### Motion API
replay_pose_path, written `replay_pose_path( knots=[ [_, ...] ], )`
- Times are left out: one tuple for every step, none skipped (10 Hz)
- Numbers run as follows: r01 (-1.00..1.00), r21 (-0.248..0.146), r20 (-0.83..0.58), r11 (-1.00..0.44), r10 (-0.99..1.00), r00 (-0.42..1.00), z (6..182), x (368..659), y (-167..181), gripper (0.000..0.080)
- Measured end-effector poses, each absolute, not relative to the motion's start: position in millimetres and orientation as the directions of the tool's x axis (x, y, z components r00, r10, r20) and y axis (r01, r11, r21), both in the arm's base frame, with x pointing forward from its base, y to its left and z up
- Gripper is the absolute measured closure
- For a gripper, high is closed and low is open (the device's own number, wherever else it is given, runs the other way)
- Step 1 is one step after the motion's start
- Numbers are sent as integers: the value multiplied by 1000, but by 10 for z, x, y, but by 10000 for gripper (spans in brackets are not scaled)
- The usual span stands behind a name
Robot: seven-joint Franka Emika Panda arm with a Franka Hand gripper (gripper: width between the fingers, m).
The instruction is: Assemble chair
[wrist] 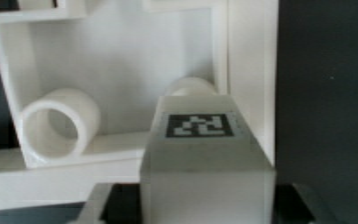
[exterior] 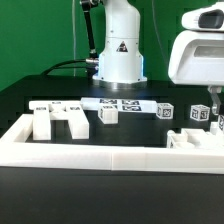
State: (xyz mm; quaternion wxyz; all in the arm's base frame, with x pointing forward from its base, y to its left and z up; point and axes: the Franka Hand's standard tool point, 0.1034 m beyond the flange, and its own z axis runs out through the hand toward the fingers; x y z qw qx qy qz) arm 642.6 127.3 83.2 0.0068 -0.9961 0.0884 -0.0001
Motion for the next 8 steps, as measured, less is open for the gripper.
replay_pose_path(
  knots=[
    [-250, -13, -2, -968, -250, 968, 831, 6425, 1271, 509],
    [-309, -13, -3, -951, -309, 951, 831, 6425, 1269, 509],
    [-360, -13, -4, -933, -360, 933, 830, 6424, 1268, 509],
    [-442, -11, -5, -897, -442, 897, 827, 6422, 1261, 509],
    [-538, -16, -8, -843, -538, 843, 823, 6422, 1251, 508],
    [-627, -24, -13, -778, -627, 779, 819, 6420, 1243, 508],
    [-694, -26, -16, -719, -694, 720, 817, 6416, 1241, 508],
    [-733, -25, -18, -679, -733, 680, 817, 6415, 1242, 508]
  ],
)
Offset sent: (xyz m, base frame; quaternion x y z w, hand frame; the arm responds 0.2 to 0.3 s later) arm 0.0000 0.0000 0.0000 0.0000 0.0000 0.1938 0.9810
